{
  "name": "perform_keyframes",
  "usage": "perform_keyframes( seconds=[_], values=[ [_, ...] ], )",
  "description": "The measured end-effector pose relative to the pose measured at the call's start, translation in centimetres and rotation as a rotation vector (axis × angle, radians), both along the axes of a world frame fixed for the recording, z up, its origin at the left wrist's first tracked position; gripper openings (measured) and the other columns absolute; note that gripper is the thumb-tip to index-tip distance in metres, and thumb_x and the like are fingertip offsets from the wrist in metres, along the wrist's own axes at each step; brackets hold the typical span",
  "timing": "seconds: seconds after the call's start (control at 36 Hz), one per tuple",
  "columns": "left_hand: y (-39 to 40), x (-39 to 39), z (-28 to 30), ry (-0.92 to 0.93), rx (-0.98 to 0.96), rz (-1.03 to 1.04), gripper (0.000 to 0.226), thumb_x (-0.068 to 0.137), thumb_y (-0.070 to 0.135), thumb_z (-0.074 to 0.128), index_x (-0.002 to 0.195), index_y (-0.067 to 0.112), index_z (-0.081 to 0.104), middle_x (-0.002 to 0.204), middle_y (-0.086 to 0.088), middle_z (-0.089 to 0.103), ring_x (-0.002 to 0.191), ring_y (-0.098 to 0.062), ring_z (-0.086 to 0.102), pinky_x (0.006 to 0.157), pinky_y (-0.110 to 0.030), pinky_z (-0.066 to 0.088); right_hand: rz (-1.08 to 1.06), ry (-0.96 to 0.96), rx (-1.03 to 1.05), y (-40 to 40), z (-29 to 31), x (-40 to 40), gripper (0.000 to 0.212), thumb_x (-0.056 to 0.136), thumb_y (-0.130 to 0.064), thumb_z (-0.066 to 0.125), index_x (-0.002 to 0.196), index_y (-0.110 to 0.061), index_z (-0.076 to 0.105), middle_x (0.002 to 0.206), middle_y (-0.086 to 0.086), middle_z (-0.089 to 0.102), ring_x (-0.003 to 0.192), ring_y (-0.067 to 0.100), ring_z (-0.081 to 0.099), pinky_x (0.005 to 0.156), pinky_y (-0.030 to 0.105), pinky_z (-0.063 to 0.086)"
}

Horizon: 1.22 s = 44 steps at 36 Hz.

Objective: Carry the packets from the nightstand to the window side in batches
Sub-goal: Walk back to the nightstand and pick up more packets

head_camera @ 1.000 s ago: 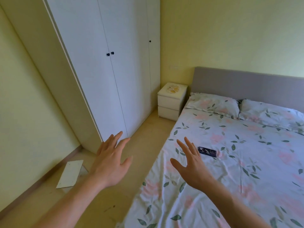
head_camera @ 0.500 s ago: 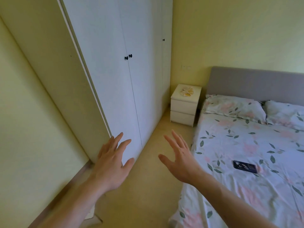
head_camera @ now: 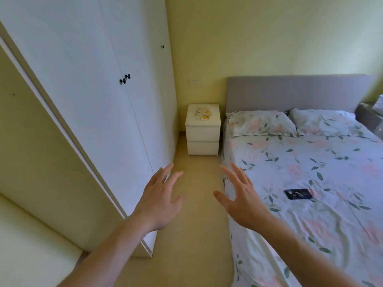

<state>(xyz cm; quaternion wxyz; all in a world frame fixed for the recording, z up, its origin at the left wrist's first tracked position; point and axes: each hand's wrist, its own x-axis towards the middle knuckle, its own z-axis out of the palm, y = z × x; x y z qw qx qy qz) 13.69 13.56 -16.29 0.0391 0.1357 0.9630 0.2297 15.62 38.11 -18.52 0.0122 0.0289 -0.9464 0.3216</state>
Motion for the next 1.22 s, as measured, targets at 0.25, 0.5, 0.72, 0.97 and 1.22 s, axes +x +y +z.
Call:
perform_keyframes(
  seconds=[0.25,0.5,0.72,0.97,1.22],
  values=[
    [2.6,-17.5,-0.4,0.001,0.026,-0.125,0.059,0.099,0.048,0.048,0.153,0.038,0.027,0.165,0.018,0.002,0.152,-0.007,0.0,0.125,-0.04,0.016,-0.135,-0.049,-0.002,3.3,-1.1,-12.8,0.075,0.096,-0.057,0.052,0.157,-0.044,0.012,0.167,-0.017,-0.008,0.156,0.013,-0.007,0.126,0.047,0.015],
    [5.0,-37.0,-0.6,-0.022,0.07,-0.072,0.057,0.099,0.05,0.049,0.151,0.039,0.03,0.164,0.017,0.007,0.152,-0.009,0.006,0.124,-0.042,0.022,-0.112,-0.057,0.027,6.3,0.5,-32.7,0.072,0.098,-0.053,0.053,0.158,-0.04,0.015,0.167,-0.019,-0.009,0.155,0.011,-0.007,0.125,0.044,0.014],
    [4.6,-51.5,-2.1,-0.058,0.087,0.003,0.056,0.099,0.048,0.05,0.15,0.036,0.034,0.164,0.016,0.012,0.151,-0.011,0.012,0.123,-0.042,0.024,-0.064,-0.05,-0.005,6.8,-0.8,-48.7,0.073,0.096,-0.057,0.053,0.157,-0.043,0.016,0.167,-0.019,-0.003,0.155,0.011,-0.002,0.126,0.043,0.016],
    [6.1,-70.2,-6.3,-0.116,0.14,0.02,0.055,0.099,0.047,0.052,0.15,0.035,0.036,0.164,0.014,0.015,0.152,-0.013,0.014,0.122,-0.042,0.024,-0.099,-0.103,-0.004,8.4,-3.2,-65.8,0.073,0.095,-0.057,0.056,0.156,-0.044,0.018,0.166,-0.02,-0.002,0.155,0.01,0.002,0.125,0.041,0.019],
    [10.3,-88.9,-9.1,-0.217,0.046,-0.057,0.056,0.098,0.043,0.054,0.15,0.029,0.038,0.163,0.01,0.019,0.15,-0.018,0.021,0.121,-0.04,0.027,-0.215,-0.183,-0.038,12.4,-5.1,-80.0,0.071,0.096,-0.054,0.057,0.156,-0.039,0.022,0.166,-0.021,0.001,0.154,0.012,0.011,0.124,0.038,0.023]
  ],
)
